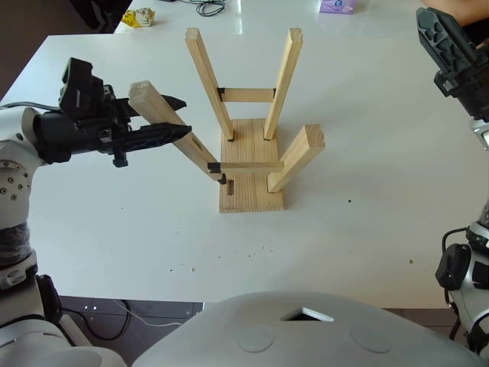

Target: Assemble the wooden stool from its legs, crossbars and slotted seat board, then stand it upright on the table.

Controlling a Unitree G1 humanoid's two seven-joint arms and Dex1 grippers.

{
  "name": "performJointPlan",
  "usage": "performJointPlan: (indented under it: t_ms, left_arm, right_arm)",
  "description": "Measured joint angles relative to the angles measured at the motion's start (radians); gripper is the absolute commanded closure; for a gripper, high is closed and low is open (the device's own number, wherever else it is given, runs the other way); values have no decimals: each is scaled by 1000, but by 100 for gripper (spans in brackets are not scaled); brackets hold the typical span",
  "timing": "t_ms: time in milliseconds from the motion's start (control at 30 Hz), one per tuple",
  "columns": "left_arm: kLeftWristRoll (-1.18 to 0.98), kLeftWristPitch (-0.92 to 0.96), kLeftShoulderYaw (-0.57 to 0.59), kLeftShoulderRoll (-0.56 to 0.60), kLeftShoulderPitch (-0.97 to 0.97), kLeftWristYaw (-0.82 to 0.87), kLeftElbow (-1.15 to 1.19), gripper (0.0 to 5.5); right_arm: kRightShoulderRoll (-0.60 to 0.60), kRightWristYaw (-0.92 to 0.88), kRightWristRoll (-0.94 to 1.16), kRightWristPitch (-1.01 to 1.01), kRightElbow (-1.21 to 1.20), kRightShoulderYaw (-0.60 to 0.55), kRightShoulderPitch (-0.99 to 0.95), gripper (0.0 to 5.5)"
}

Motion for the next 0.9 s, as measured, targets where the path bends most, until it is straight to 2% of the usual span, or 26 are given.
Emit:
performJointPlan:
  t_ms: [300,633,900]
  left_arm:
    - [6,-113,26,-113,221,67,-125,345]
    - [93,-211,9,-90,363,50,-149,345]
    - [104,-195,-20,-69,353,70,-177,345]
  right_arm:
    - [-28,70,-57,12,133,51,-137,29]
    - [-33,87,-75,31,149,62,-143,29]
    - [-19,44,-72,31,83,26,-100,29]
